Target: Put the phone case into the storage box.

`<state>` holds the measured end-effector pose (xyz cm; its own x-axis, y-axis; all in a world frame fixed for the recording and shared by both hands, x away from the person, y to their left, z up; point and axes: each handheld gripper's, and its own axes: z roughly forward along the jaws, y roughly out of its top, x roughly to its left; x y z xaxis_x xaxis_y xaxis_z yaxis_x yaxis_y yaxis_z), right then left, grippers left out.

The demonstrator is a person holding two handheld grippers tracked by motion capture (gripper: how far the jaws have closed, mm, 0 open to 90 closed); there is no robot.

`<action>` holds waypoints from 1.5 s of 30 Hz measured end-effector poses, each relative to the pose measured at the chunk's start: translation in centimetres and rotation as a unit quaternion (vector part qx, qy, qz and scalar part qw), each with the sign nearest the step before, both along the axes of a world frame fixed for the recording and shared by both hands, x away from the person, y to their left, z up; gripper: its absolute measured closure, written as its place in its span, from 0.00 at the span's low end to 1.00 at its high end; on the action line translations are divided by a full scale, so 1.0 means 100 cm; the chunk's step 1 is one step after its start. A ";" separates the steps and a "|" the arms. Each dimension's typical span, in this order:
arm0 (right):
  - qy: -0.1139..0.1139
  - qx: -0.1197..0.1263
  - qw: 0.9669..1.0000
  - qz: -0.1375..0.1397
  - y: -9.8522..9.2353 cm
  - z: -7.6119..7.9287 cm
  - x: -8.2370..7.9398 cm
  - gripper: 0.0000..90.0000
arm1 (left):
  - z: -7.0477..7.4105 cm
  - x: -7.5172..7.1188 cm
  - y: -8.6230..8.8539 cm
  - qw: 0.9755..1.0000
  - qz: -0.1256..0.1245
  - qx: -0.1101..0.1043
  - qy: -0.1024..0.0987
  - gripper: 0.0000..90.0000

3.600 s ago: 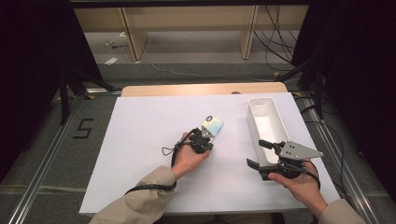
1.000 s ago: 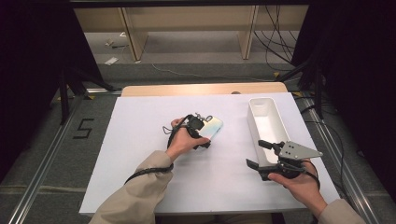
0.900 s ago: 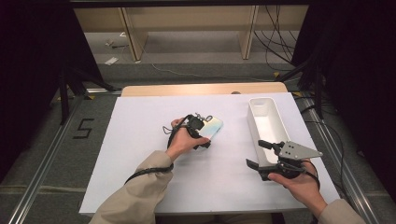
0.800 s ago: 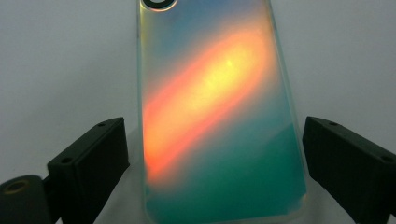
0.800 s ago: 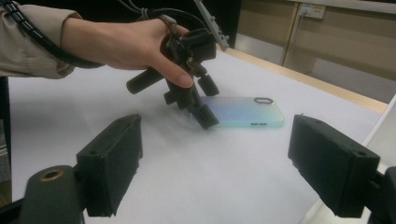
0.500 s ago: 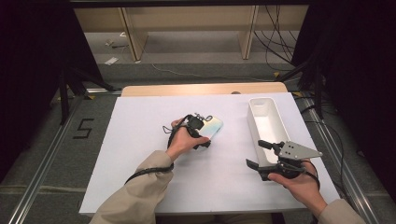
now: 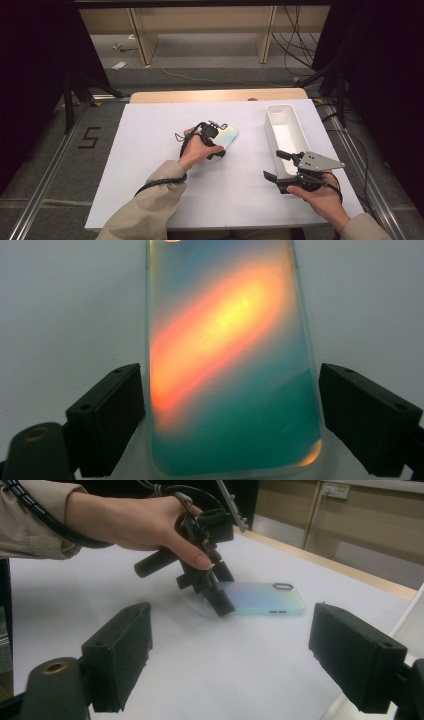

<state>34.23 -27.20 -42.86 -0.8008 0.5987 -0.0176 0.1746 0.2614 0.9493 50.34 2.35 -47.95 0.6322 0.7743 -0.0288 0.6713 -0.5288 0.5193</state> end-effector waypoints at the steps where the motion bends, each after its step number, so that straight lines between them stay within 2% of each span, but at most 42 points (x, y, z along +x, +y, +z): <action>1: 0.000 0.000 1.000 0.000 0.000 0.000 0.000 0.20 | 0.000 0.000 -0.001 1.000 0.001 0.003 0.002 0.14; 11: 0.000 0.001 1.000 0.000 0.000 0.000 0.000 0.20 | 0.002 -0.001 -0.003 1.000 0.012 0.006 0.008 0.17; 45: -0.003 0.003 1.000 -0.002 0.000 0.001 0.000 0.20 | 0.000 -0.006 -0.002 1.000 0.025 -0.004 -0.005 0.19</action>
